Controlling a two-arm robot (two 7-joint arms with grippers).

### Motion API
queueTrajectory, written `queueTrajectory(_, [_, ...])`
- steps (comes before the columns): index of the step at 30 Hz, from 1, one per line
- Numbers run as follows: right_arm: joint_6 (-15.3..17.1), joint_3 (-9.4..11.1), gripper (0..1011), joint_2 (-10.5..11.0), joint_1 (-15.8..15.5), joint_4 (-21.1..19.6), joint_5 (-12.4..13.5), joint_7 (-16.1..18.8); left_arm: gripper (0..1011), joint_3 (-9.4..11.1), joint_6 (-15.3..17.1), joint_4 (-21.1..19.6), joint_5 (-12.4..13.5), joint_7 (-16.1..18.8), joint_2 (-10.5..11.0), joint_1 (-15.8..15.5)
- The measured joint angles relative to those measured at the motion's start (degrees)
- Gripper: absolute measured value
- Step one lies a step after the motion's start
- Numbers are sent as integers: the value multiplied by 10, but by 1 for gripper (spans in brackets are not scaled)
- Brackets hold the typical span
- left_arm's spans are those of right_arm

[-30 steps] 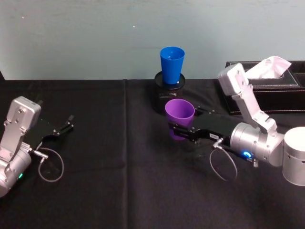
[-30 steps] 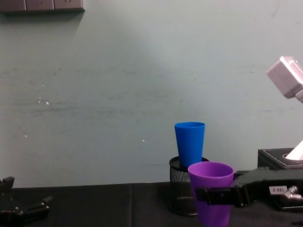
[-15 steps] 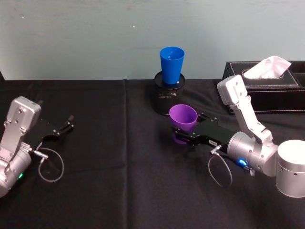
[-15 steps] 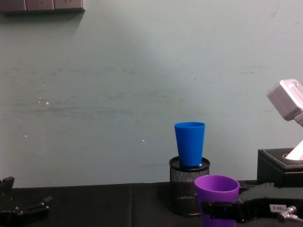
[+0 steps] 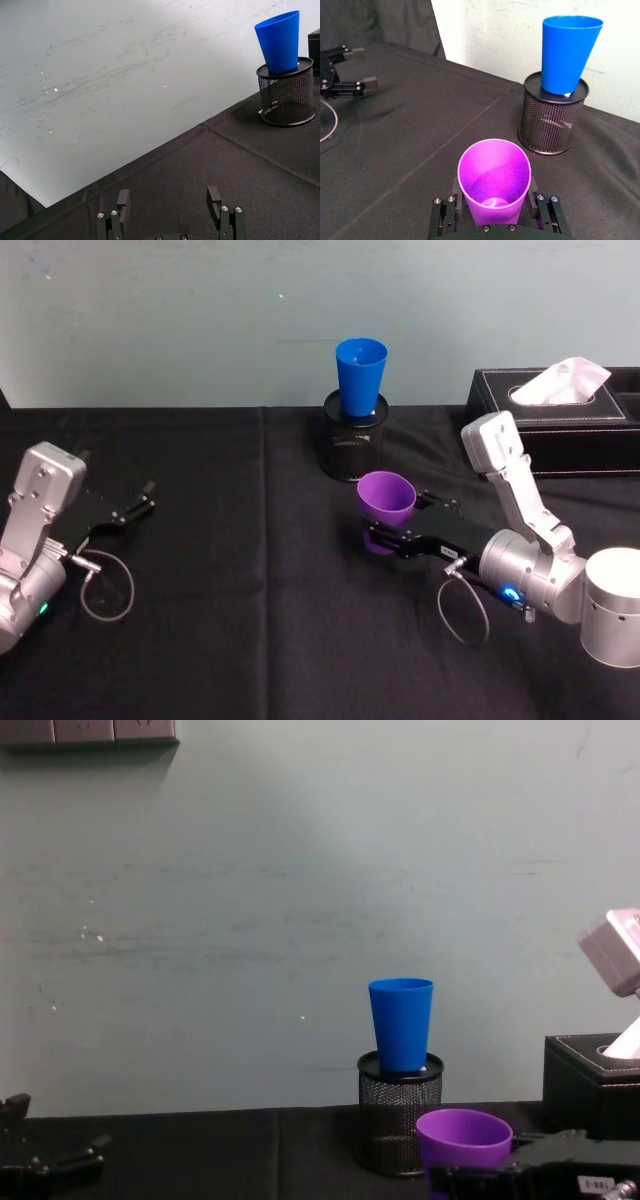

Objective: Pick up one cup with a gripper and tap it against the other cup.

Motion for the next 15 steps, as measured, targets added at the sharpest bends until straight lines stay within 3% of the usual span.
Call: queueTrajectory(15, [-1,-1,726,-8,2,20,-12,7,1000,0,0,0,0,0,0,0])
